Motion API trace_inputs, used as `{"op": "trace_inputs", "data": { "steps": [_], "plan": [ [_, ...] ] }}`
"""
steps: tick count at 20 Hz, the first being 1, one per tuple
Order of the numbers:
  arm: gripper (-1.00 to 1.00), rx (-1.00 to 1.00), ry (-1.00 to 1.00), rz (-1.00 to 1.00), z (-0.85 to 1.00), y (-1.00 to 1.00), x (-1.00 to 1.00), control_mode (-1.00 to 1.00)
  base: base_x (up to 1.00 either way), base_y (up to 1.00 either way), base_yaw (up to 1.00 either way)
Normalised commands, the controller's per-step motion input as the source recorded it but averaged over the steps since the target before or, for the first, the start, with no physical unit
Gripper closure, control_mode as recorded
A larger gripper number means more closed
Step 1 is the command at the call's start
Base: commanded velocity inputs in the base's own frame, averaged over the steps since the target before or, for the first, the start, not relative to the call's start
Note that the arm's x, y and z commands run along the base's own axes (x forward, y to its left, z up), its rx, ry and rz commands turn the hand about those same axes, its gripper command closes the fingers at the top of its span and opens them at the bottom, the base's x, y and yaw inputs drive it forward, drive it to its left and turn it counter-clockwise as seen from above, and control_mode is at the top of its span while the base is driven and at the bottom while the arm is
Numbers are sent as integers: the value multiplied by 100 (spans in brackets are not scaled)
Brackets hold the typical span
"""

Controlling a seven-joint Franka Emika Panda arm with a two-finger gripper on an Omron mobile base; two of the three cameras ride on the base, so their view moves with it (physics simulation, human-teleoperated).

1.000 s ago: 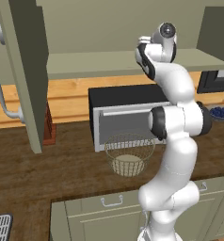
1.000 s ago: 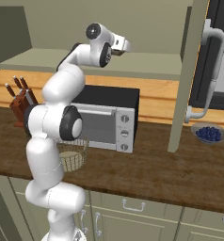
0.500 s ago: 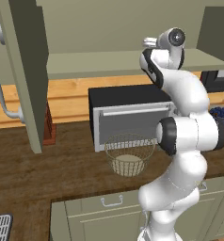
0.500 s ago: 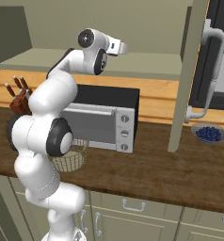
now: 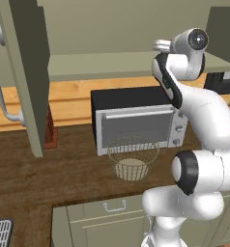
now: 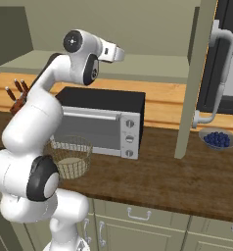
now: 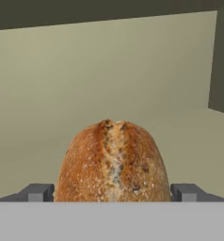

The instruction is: Open the cabinet, pick up the bread from the cabinet and place it in the basket. Then move the basket to the dining counter.

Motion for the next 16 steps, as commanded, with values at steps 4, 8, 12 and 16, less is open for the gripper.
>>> {"op": "trace_inputs", "data": {
  "steps": [4,8,12,16],
  "plan": [
    [100,0,7,7,0,40,-100,-100,0,0,0],
    [100,0,6,11,0,38,-100,-100,0,0,0],
    [100,0,17,12,-2,53,-100,-100,0,0,0],
    [100,0,19,13,-18,58,-100,-100,0,0,0]
  ]
}}
